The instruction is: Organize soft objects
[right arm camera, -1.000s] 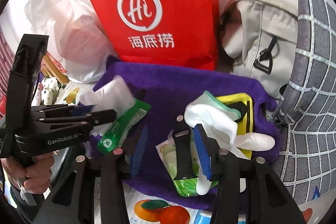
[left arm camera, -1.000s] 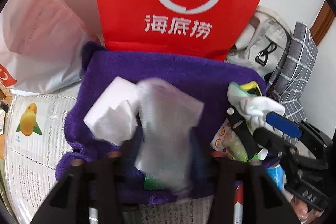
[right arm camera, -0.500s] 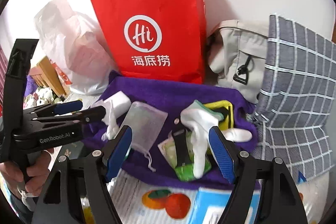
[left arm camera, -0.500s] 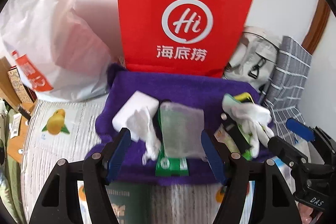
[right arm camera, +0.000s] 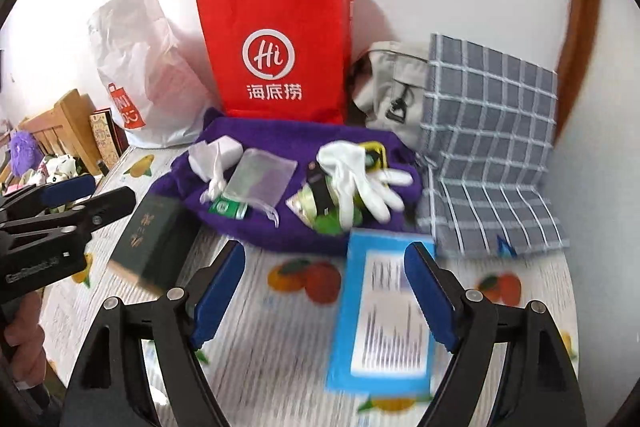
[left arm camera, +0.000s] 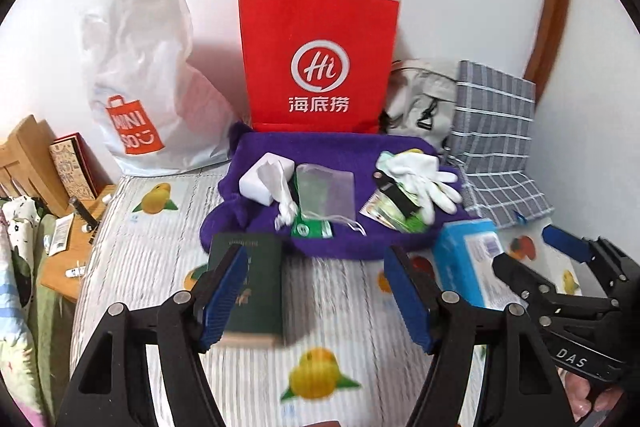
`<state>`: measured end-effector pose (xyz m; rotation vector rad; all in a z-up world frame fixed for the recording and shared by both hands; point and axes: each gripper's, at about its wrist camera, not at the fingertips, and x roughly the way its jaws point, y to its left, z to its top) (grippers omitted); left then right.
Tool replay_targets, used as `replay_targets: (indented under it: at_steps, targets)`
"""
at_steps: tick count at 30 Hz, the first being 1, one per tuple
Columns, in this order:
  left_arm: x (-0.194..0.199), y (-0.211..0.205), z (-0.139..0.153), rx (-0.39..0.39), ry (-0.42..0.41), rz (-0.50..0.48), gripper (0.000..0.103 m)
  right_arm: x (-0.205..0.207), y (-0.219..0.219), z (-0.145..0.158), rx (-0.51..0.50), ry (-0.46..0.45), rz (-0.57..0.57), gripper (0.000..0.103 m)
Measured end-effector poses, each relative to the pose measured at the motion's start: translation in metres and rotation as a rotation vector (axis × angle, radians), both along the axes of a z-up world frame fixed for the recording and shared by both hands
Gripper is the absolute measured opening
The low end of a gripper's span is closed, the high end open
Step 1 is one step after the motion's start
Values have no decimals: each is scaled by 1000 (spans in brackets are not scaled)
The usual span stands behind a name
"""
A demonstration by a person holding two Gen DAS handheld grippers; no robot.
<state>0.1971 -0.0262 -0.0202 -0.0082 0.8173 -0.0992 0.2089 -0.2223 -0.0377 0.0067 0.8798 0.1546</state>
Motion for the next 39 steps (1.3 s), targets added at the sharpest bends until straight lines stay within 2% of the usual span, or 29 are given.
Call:
replay_targets:
  at_steps: [6,8,9,15,19,30,39]
  targets:
    - [-62,1,16,8,-55,27,78,-60,-4,15,18,-19,-10,83]
    - [-79,1,19,12,-67,32,83,-80,-4,22,7,-48,-23,95]
    - [-87,1,21,11,-72,32,87,-90,-4,25,1,-65,-28,97]
    - [-128,-5,26,26,-94,33,93,-134,-7,34,-11,-94,-43,103]
    - [-147,-5,25,55,-100,58,93,-150,-16,32,-11,-85,-78,103]
    - [-182,1,23,15,-103,66,94,-187,-30,34,21,-95,-84,103]
    - [-195,0,24,20,-119,63,94,-201,-36,37,22,-103,-96,103]
